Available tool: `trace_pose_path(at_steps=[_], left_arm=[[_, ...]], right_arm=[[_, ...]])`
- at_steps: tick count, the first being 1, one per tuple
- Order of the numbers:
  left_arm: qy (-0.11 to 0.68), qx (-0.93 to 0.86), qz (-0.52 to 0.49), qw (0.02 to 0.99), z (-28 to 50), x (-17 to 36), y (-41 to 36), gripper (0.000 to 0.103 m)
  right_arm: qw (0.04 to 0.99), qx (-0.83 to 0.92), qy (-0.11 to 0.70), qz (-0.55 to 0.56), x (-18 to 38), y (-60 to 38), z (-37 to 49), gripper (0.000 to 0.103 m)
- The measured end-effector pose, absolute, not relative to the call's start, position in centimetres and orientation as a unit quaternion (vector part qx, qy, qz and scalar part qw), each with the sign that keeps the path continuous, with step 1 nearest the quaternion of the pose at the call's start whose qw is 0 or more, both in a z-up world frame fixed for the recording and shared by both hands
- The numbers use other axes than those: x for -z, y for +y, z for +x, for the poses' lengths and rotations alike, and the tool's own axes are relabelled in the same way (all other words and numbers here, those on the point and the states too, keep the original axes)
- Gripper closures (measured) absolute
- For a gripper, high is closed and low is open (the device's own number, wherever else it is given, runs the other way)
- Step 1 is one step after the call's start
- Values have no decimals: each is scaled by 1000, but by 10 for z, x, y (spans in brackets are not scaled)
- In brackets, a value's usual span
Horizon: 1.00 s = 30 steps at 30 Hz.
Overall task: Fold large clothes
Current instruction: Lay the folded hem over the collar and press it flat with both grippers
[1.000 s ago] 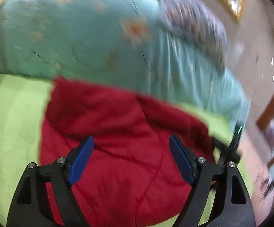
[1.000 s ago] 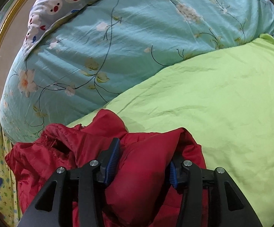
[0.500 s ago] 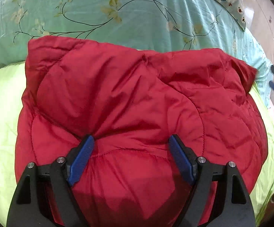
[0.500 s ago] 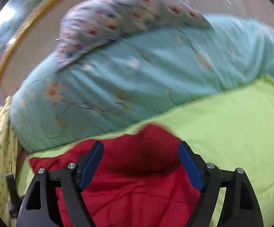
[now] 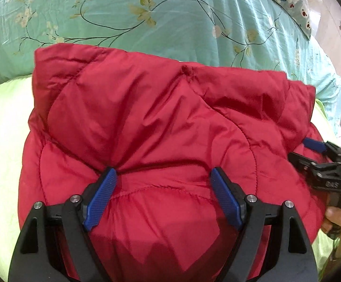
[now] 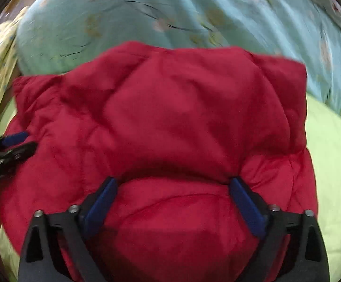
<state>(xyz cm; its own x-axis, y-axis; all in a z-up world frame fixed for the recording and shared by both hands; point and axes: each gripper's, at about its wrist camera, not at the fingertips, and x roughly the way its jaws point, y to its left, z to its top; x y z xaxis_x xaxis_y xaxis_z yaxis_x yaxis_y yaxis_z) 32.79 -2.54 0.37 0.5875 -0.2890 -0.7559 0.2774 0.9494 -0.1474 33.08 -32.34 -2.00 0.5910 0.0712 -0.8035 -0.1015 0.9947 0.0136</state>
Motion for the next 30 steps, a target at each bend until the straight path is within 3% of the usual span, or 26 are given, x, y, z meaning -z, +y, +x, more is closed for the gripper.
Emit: trace_pose_path(at_steps=[7, 17, 23, 30], left_arm=[[403, 136, -34, 905, 319, -32, -1, 20], [428, 107, -40, 897, 349, 11, 13, 17], [428, 106, -41, 897, 347, 9, 11, 17], [421, 107, -51, 899, 335, -10, 17, 17]], right_arm=[[894, -40, 447, -1, 32, -332, 336, 6], [914, -30, 402, 36, -8, -347, 320, 6], [894, 4, 445, 57, 33, -373, 335, 4], [891, 4, 450, 65, 41, -377, 343, 1]])
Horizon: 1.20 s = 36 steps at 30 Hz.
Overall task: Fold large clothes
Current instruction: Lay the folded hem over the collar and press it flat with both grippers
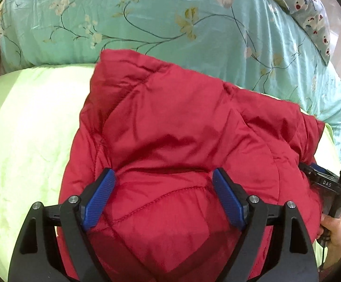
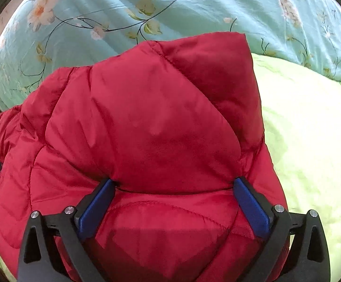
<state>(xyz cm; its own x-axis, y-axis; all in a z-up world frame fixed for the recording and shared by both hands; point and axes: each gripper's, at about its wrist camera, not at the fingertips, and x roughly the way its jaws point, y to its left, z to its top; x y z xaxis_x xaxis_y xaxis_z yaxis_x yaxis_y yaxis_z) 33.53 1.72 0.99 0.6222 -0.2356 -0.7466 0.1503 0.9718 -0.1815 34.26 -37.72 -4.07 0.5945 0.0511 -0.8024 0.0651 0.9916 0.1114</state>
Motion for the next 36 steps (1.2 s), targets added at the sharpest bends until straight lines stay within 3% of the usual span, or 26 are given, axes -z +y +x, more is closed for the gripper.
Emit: trace_pose_path(at_steps=[15, 36], left_arm=[[429, 102, -48, 896, 354, 22, 12, 13], [430, 110, -40, 895, 333, -22, 4, 13]], right_arm=[[890, 3, 451, 71, 48, -380, 347, 0], [903, -9, 414, 118, -7, -398, 310, 0]])
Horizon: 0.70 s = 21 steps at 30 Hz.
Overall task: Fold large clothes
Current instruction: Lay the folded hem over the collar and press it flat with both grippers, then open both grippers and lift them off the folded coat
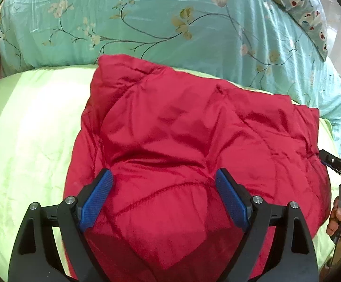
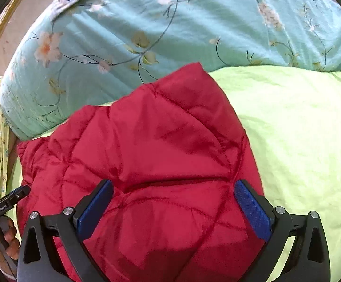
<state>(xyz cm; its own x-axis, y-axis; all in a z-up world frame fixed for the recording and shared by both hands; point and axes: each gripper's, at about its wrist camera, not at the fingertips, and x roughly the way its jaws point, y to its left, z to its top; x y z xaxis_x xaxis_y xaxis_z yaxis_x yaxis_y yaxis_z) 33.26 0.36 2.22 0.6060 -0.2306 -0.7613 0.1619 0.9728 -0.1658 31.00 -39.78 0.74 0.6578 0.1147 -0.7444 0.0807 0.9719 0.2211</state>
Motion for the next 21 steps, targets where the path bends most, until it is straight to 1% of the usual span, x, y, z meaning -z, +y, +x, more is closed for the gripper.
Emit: trace_pose_path(at_steps=[7, 12, 17, 21], left_arm=[[435, 88, -48, 895, 310, -31, 19, 13], [434, 53, -51, 898, 282, -30, 40, 13], [436, 17, -48, 899, 253, -26, 60, 13], [434, 6, -49, 900, 235, -27, 71, 13]], right_arm=[[897, -32, 430, 102, -9, -379, 275, 0], [905, -49, 409, 107, -18, -374, 244, 0], [912, -42, 401, 73, -17, -361, 213, 0], [912, -56, 398, 85, -15, -359, 200, 0]])
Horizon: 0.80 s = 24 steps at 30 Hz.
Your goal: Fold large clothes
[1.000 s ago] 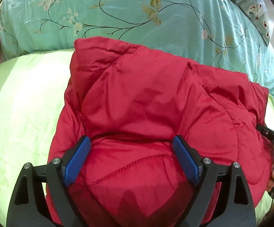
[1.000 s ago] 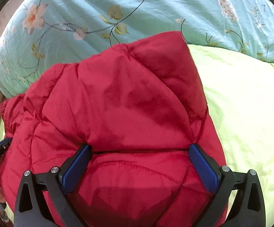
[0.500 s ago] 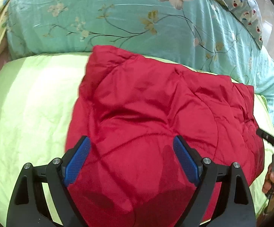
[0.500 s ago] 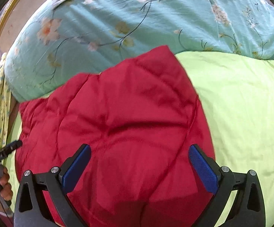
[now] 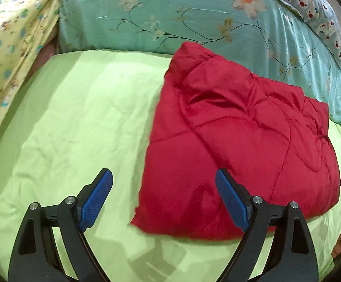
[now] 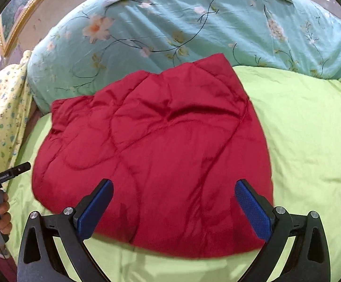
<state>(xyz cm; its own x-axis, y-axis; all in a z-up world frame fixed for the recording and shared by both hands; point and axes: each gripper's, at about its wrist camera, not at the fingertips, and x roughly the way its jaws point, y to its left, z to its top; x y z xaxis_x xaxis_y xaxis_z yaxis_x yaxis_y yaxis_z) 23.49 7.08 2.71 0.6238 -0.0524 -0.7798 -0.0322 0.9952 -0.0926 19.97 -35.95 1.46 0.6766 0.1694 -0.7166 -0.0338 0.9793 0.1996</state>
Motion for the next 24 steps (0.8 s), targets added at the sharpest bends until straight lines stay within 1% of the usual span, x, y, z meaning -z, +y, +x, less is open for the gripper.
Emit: trace_pose_path(at_steps=[6, 12, 14, 17, 24], left_arm=[[435, 7, -51, 899, 210, -27, 77, 13], [443, 8, -36, 896, 221, -27, 77, 13], [448, 13, -37, 893, 230, -26, 78, 13], [452, 32, -53, 890, 243, -24, 84, 13], [470, 68, -117, 872, 275, -8, 103, 13]], right_arm=[[907, -55, 406, 103, -8, -364, 184, 0], [906, -27, 403, 125, -12, -388, 187, 0], [898, -32, 411, 150, -9, -398, 196, 0], [884, -42, 428, 182, 0, -411, 209, 0], [876, -38, 447, 178, 7, -422, 226, 0]])
